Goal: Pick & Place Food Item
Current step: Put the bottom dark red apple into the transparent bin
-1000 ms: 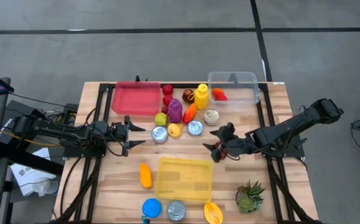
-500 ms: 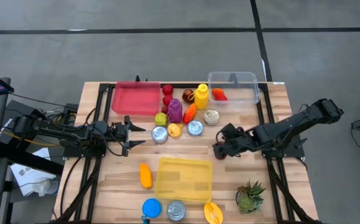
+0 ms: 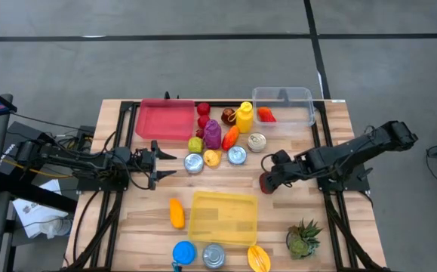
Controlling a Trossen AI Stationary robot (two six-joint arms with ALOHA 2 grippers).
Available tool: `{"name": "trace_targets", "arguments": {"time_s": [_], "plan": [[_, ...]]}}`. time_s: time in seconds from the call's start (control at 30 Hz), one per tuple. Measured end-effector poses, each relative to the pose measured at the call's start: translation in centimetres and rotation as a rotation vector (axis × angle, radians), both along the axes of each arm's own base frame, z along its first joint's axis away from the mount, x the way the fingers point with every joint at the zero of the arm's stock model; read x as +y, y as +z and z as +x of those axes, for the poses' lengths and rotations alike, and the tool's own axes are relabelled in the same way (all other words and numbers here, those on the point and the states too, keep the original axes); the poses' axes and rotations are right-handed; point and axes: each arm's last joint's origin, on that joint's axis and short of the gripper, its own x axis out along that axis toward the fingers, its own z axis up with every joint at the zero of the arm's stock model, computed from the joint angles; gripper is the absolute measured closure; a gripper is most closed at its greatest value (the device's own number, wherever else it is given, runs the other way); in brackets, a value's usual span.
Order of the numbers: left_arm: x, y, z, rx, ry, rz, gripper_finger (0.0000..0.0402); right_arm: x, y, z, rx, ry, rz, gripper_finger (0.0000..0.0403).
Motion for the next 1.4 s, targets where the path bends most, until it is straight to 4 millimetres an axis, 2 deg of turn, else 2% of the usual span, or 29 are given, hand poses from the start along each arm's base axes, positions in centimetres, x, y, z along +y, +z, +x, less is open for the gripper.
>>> {"name": "trace_targets", "arguments": {"time_s": [0.17, 0.5, 0.73, 0.93, 1.1, 1.33, 1.4], "plan": [[0.0, 0.0, 0.0, 0.0, 0.0, 0.0, 0.0156, -0.2, -0.4, 0.4, 0.016, -0.02, 0.004, 0.0087], [0.0, 0.0, 0.0, -0.001, 0.001, 0.0, 0.0156, 0.0, -3.9, 3.0, 0.161, 0.049, 0.035, 0.0087], [0.0, -0.1, 0.0, 0.008, 0.001, 0.0, 0.0156, -0.1, -4.5, 5.4, 0.19, 0.093, 0.008, 0.0087], [0.0, -0.1, 0.0, 0.006, 0.0, 0.0, 0.0156, -0.1, -4.9, 6.6, 0.254, 0.125, -0.014, 0.0096], [0.0, -0.1, 0.0, 0.006, 0.0, 0.0, 0.0156, 0.0, -5.2, 7.4, 0.311, 0.166, -0.037, 0.0146], [0.0, -0.1, 0.0, 0.006, 0.001, 0.001, 0.0156, 0.1, -4.7, 7.5, 0.309, 0.209, -0.05, 0.0292], [0.0, -0.1, 0.0, 0.006, 0.0, 0.001, 0.0156, 0.3, -4.5, 7.6, 0.306, 0.229, -0.056, 0.0301]]}}
